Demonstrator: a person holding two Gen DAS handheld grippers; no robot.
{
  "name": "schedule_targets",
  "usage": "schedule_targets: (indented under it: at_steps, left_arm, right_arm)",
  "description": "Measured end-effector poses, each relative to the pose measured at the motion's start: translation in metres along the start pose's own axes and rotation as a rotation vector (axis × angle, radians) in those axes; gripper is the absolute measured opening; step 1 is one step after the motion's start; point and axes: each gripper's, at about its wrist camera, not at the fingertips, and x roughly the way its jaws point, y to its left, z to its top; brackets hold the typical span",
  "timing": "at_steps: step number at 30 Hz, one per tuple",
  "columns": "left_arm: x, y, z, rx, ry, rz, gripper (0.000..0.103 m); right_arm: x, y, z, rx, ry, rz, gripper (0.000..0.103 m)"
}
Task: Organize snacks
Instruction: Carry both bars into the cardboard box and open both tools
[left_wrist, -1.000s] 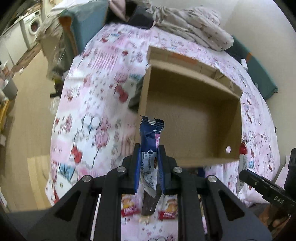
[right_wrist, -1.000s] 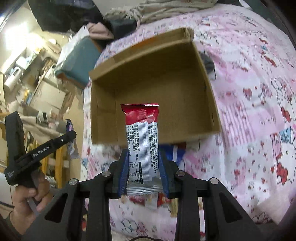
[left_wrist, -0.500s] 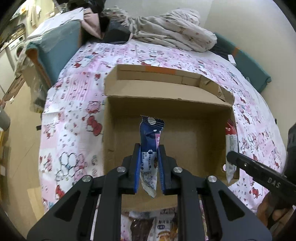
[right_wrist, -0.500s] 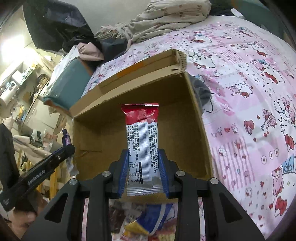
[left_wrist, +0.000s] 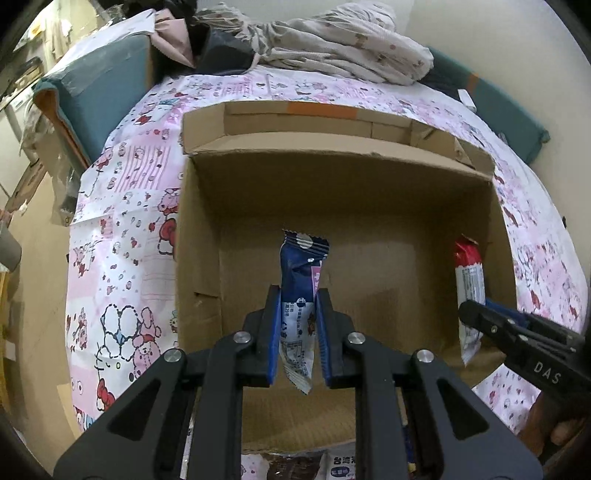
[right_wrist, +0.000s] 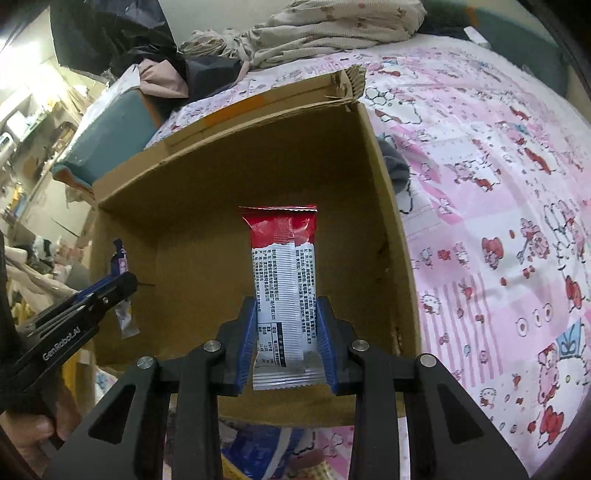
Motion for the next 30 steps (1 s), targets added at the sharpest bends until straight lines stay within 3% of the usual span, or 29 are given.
schedule_targets:
  at_steps: [11,14,16,17,18,19,23,30]
  left_arm:
    - [-0.004,0.0,0.0,-0.018,-0.013,0.001,0.019]
    - [-0.008,-0.001,0.001,-0.017,-0.033,0.008,0.033]
    - [-0.012,-0.002,0.001,-0.012,-0.049,0.03,0.06]
    - [-0.014,-0.003,0.001,-0.015,-0.057,0.036,0.065]
    - [-0.016,-0.003,0.001,-0.017,-0.062,0.037,0.075]
    - [-0.017,-0.002,0.002,-0.021,-0.064,0.033,0.083]
    - [-0.023,0.0,0.003,-0.027,-0.074,0.022,0.087]
    - [-0.038,0.002,0.0,-0.027,-0.084,-0.019,0.087]
  right_arm:
    - [0.004,0.002,-0.001,0.002,0.0,0.017,0.034]
    - [0.001,0.002,-0.001,0.011,-0.019,0.048,0.036]
    - [-0.005,0.003,0.001,0.008,-0.053,0.061,0.046]
    - [-0.007,0.004,0.001,0.004,-0.07,0.066,0.054]
    - [-0.012,0.004,0.002,-0.001,-0.095,0.069,0.068]
    - [-0.015,0.005,0.002,-0.007,-0.113,0.064,0.077]
    - [-0.024,0.009,0.004,-0.03,-0.163,0.05,0.09]
    - [-0.028,0.015,0.004,-0.042,-0.162,0.064,0.092]
